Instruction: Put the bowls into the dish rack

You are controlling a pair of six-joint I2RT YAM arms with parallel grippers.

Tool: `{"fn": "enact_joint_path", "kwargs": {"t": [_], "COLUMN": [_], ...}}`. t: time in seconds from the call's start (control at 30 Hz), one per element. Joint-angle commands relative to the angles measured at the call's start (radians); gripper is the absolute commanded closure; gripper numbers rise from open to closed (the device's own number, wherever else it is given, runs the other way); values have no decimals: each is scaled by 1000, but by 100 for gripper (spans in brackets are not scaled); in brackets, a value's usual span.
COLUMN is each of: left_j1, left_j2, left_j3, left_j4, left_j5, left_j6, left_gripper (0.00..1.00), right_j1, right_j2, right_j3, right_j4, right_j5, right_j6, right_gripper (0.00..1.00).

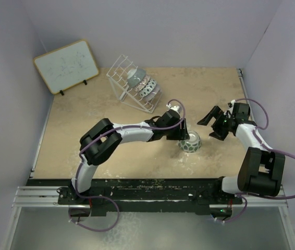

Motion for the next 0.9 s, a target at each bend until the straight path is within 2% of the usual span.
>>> {"fn": "enact_joint_path", "kwargs": {"t": [0.0,0.43,0.6,0.73,0.87], "left_j1": [41,95,120,143,154], "left_j2": [-15,-62,-79,-84,-80], "left_j3": [-107,-243,-328,-406,-444], "left_j4": [-11,97,215,351,420], "left_j5": [-7,44,96,146,174], "left_j6": [-1,-7,-34,-72,-93], "left_gripper": [38,36,36,40,42], "right_j1": [-9,-15,-16,-17,-17], "right_j2": [-19,-19,-19,-16,-17], "right_j3": [6,7,10,12,9], "right_j4": [13,9,4,4,4], "right_j5": [-32,-31,-33,-43,-50], "right_j6": [-17,-15,-16,-16,-16], "right_gripper": [0,0,0,0,0]}}
